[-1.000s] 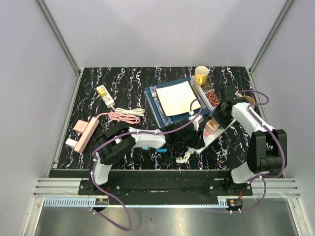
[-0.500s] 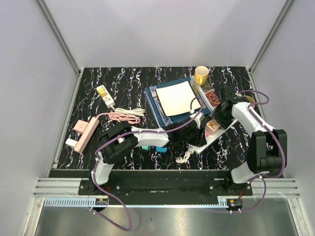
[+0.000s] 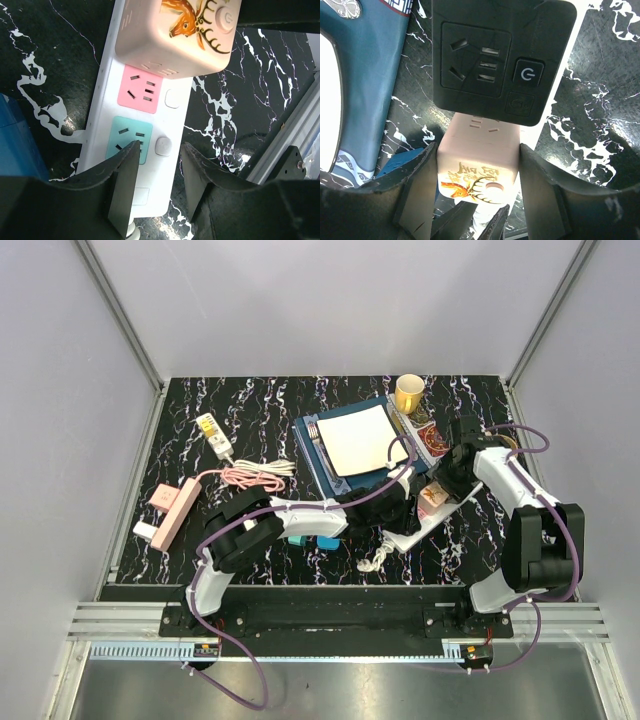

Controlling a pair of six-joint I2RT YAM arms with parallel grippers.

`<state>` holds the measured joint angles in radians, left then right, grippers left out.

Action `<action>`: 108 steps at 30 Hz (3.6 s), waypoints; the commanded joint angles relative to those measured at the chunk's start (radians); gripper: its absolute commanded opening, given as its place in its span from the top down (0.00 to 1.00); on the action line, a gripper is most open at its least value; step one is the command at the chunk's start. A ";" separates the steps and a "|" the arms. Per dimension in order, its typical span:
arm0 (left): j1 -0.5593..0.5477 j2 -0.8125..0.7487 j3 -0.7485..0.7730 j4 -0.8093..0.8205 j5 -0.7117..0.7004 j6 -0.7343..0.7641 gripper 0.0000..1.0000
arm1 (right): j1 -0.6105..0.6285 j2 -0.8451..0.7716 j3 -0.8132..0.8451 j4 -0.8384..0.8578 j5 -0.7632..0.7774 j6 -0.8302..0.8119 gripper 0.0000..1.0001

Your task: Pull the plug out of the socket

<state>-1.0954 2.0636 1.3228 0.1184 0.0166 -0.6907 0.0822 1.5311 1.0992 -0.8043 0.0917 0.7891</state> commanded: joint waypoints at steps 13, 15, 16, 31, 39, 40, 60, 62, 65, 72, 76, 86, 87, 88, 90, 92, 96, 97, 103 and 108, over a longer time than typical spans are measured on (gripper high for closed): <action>0.003 0.127 -0.051 -0.276 -0.075 0.000 0.54 | -0.065 -0.077 0.064 0.008 -0.188 -0.001 0.76; 0.003 0.128 -0.050 -0.276 -0.075 0.000 0.55 | -0.065 -0.086 0.068 0.005 -0.185 -0.001 0.76; 0.003 0.128 -0.050 -0.276 -0.073 0.000 0.55 | -0.065 -0.089 0.070 0.001 -0.181 -0.001 0.76; 0.003 0.125 -0.054 -0.272 -0.078 -0.001 0.55 | -0.113 -0.121 0.131 -0.045 -0.178 -0.019 0.77; 0.003 0.122 -0.066 -0.260 -0.066 -0.006 0.55 | -0.212 -0.192 0.188 -0.139 -0.115 -0.053 0.78; 0.002 0.124 -0.066 -0.258 -0.064 -0.004 0.55 | -0.223 -0.201 0.203 -0.147 -0.107 -0.057 0.78; 0.000 0.096 -0.068 -0.243 -0.030 0.016 0.53 | -0.553 -0.128 0.100 -0.202 0.210 0.025 0.71; 0.000 0.095 -0.068 -0.243 -0.027 0.016 0.53 | -0.558 -0.082 0.103 -0.199 0.244 0.051 0.72; 0.000 0.087 -0.071 -0.244 -0.026 0.016 0.52 | -0.558 -0.034 0.117 -0.187 0.304 0.076 0.71; 0.000 0.079 -0.077 -0.243 -0.037 0.011 0.52 | -0.558 0.032 0.076 -0.109 0.358 0.111 0.67; -0.001 0.084 -0.070 -0.240 -0.033 0.010 0.52 | -0.558 0.084 0.082 -0.093 0.362 0.111 0.66; -0.001 0.076 -0.060 -0.257 -0.049 0.023 0.51 | -0.558 0.143 0.085 -0.052 0.353 0.098 0.39; -0.001 0.073 -0.062 -0.255 -0.049 0.023 0.50 | -0.558 0.141 0.090 -0.052 0.347 0.084 0.34; -0.001 0.073 -0.063 -0.256 -0.052 0.022 0.50 | -0.558 0.138 0.091 -0.050 0.341 0.078 0.31; 0.000 0.072 -0.068 -0.253 -0.052 0.022 0.50 | -0.558 0.123 0.096 -0.049 0.319 0.058 0.25; -0.001 0.073 -0.066 -0.252 -0.050 0.022 0.50 | -0.558 0.110 0.099 -0.042 0.304 0.042 0.21; -0.001 0.070 -0.066 -0.255 -0.050 0.022 0.50 | -0.558 0.103 0.116 -0.041 0.302 0.012 0.13; -0.001 0.069 -0.066 -0.255 -0.052 0.023 0.50 | -0.558 0.097 0.119 -0.041 0.301 0.007 0.11; -0.001 0.066 -0.066 -0.261 -0.056 0.026 0.50 | -0.558 0.014 0.145 -0.058 0.278 -0.033 0.03; -0.001 0.059 -0.080 -0.252 -0.060 0.023 0.50 | -0.553 -0.058 0.180 -0.070 0.218 -0.076 0.02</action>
<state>-1.0981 2.0613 1.3197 0.1257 0.0139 -0.7044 -0.4725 1.5665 1.2148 -0.8680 0.3573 0.7574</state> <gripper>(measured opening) 0.494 0.983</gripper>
